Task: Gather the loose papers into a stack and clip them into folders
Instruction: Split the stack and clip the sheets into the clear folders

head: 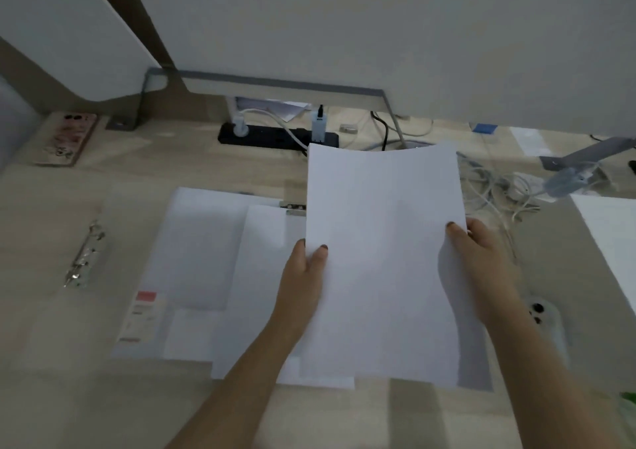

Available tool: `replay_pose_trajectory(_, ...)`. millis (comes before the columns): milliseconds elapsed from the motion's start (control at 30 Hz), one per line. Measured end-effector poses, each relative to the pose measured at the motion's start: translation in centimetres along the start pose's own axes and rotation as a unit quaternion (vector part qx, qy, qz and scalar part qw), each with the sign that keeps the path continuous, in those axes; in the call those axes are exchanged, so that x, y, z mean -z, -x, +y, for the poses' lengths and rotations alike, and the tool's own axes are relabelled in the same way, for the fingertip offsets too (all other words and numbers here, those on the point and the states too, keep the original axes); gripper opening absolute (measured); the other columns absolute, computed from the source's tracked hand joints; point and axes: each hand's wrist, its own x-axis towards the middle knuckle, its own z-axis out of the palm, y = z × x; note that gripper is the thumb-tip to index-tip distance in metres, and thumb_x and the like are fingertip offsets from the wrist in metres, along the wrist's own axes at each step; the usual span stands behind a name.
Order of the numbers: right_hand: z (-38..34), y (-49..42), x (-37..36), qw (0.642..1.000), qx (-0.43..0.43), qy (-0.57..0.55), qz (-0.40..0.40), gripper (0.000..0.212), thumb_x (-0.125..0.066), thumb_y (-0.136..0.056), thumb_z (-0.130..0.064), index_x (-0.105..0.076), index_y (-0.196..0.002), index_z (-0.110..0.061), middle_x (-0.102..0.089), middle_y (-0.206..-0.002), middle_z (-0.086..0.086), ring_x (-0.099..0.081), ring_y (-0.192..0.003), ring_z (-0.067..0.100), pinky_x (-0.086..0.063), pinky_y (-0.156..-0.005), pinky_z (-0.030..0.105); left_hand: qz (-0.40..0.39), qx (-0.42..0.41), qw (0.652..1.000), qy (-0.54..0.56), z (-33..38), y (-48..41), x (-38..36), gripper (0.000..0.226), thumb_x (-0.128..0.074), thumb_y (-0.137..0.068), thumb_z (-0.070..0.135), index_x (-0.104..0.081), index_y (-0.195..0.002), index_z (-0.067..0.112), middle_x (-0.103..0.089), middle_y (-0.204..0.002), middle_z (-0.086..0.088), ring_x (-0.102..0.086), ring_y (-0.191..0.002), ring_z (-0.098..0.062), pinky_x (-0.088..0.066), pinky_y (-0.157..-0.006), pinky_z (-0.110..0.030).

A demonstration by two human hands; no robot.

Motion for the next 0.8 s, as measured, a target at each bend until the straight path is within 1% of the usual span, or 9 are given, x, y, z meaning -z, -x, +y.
replay_pose_trajectory(100, -1.0, 1.9, -5.6, 0.998, -0.03, -0.033, -0.046, 0.018, -0.044, -0.096, -0.019, -0.055, -0.086, -0.008, -0.054, -0.076, 0.008, -0.05, -0.063, 0.014, -0.036, -0.056, 0.028, 0.036, -0.013, 0.999, -0.028, -0.5, -0.6, 6.1, 0.012, -0.042, -0.096, 0.019, -0.054, -0.1, 0.016, -0.06, -0.086, 0.01, -0.055, -0.077, -0.003, -0.039, -0.06, -0.002)
replay_pose_trajectory(167, -1.4, 3.2, -8.6, 0.992, -0.051, -0.063, -0.099, 0.019, -0.046, -0.096, -0.022, -0.055, -0.084, -0.011, -0.056, -0.074, 0.008, -0.054, -0.062, 0.018, -0.038, -0.057, 0.028, 0.05, -0.002, 0.998, -0.028, -0.9, -0.9, 9.8, 0.014, -0.043, -0.096, 0.019, -0.056, -0.101, 0.016, -0.06, -0.085, 0.009, -0.055, -0.075, -0.007, -0.038, -0.054, -0.002)
replay_pose_trajectory(300, -0.8, 6.1, -14.9, 0.965, -0.119, -0.106, -0.21, 0.017, -0.05, -0.094, -0.02, -0.062, -0.106, -0.022, -0.074, -0.093, -0.006, -0.07, -0.081, 0.013, -0.05, -0.068, 0.027, 0.055, 0.033, 0.998, -0.025, -3.2, -2.1, 18.4, 0.015, -0.048, -0.094, 0.026, -0.059, -0.1, 0.017, -0.061, -0.091, 0.003, -0.056, -0.081, -0.01, -0.047, -0.081, -0.026)
replay_pose_trajectory(400, 0.4, 7.6, -19.1, 0.948, -0.181, -0.14, -0.22, 0.032, -0.053, -0.092, -0.017, -0.054, -0.125, -0.021, -0.071, -0.105, -0.008, -0.069, -0.094, 0.011, -0.05, -0.078, 0.028, 0.031, 0.073, 0.996, -0.042, -4.5, -3.3, 22.8, 0.006, -0.048, -0.095, 0.024, -0.052, -0.092, 0.026, -0.055, -0.084, 0.013, -0.054, -0.078, -0.002, -0.044, -0.077, -0.029)
replay_pose_trajectory(467, 1.4, 8.4, -21.3, 0.941, -0.206, -0.15, -0.224, 0.036, -0.054, -0.092, -0.018, -0.053, -0.128, -0.02, -0.068, -0.116, -0.003, -0.066, -0.103, 0.017, -0.052, -0.084, 0.034, 0.035, 0.068, 0.995, -0.068, -5.3, -4.1, 24.7, 0.008, -0.048, -0.094, 0.019, -0.056, -0.093, 0.021, -0.06, -0.084, 0.008, -0.058, -0.083, -0.012, -0.045, -0.075, -0.026)
replay_pose_trajectory(533, 2.2, 9.0, -23.7, 0.934, -0.232, -0.163, -0.216, 0.051, -0.061, -0.086, -0.028, -0.047, -0.135, -0.023, -0.059, -0.131, 0.0, -0.059, -0.116, 0.022, -0.048, -0.096, 0.045, 0.091, 0.055, 0.989, -0.106, -6.2, -4.9, 26.9, 0.007, -0.049, -0.093, 0.019, -0.054, -0.088, 0.019, -0.054, -0.075, 0.011, -0.051, -0.075, -0.012, -0.039, -0.062, -0.012)
replay_pose_trajectory(600, 3.0, 9.1, -25.3, 0.93, -0.246, -0.179, -0.205, 0.063, -0.064, -0.083, -0.031, -0.039, -0.14, -0.024, -0.049, -0.142, 0.001, -0.051, -0.125, 0.025, -0.041, -0.105, 0.049, 0.179, 0.041, 0.977, -0.107, -7.0, -5.9, 29.5, 0.009, -0.05, -0.09, 0.017, -0.057, -0.092, 0.021, -0.057, -0.083, 0.008, -0.054, -0.077, -0.01, -0.041, -0.067, -0.011)
replay_pose_trajectory(700, 3.4, 9.0, -27.8, 0.926, -0.254, -0.186, -0.206, 0.05, -0.056, -0.09, -0.02, -0.043, -0.138, -0.02, -0.054, -0.137, 0.003, -0.054, -0.122, 0.024, -0.045, -0.1, 0.046, 0.246, 0.027, 0.963, -0.103, -8.3, -7.6, 33.6, 0.018, -0.049, -0.085, 0.018, -0.059, -0.098, 0.025, -0.061, -0.106, -0.012, -0.064, -0.083, -0.016, -0.052, -0.073, -0.03)
replay_pose_trajectory(800, 2.7, 8.9, -29.8, 0.929, -0.24, -0.177, -0.22, 0.034, -0.049, -0.094, -0.013, -0.055, -0.126, -0.019, -0.067, -0.118, 0.002, -0.063, -0.107, 0.024, -0.056, -0.081, 0.035, 0.223, 0.062, 0.97, -0.075, -8.6, -9.1, 35.8, 0.029, -0.045, -0.091, 0.005, -0.054, -0.118, 0.005, -0.056, -0.101, -0.005, -0.06, -0.053, 0.008, -0.042, -0.047, -0.005)
